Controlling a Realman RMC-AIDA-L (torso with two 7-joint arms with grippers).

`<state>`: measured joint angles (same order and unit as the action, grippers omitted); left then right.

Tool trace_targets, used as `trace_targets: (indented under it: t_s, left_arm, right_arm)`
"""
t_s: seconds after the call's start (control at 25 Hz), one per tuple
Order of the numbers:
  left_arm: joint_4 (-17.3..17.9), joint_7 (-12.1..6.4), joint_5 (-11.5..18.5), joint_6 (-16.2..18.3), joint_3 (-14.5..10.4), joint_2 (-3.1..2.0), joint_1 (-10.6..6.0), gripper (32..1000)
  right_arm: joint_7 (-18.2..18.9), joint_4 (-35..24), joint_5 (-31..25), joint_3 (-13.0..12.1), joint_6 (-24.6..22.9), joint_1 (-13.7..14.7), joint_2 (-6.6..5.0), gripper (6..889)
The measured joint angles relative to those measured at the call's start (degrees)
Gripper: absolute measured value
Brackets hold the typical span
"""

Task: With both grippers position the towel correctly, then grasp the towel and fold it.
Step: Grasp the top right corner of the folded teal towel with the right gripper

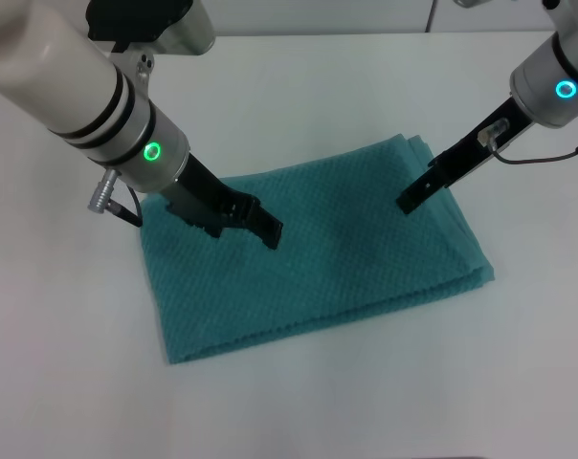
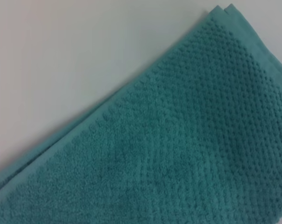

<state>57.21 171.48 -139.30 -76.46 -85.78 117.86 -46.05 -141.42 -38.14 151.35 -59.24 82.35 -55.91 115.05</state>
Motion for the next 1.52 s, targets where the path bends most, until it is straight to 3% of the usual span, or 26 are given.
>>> trace_targets:
  t_s: [0.52, 1.04, 1.52]
  left_arm:
    - [0.0, 0.0, 0.0, 0.0, 0.0, 0.0, 0.0, 867]
    - [0.12, 0.0, 0.11, 0.0, 0.18, 0.0, -0.01, 867]
    - [0.08, -0.09, 0.81, 0.88, -0.01, 0.0, -0.02, 866]
  right_arm:
    - [-0.24, 0.21, 0.79, 0.0, -0.34, 0.14, 0.0, 857]
    - [-1.51, 8.72, 2.4, 0.19, -6.13, 0.48, -1.22, 856]
    - [-2.99, 9.7, 4.22, 0.25, -8.57, 3.31, -2.0, 855]
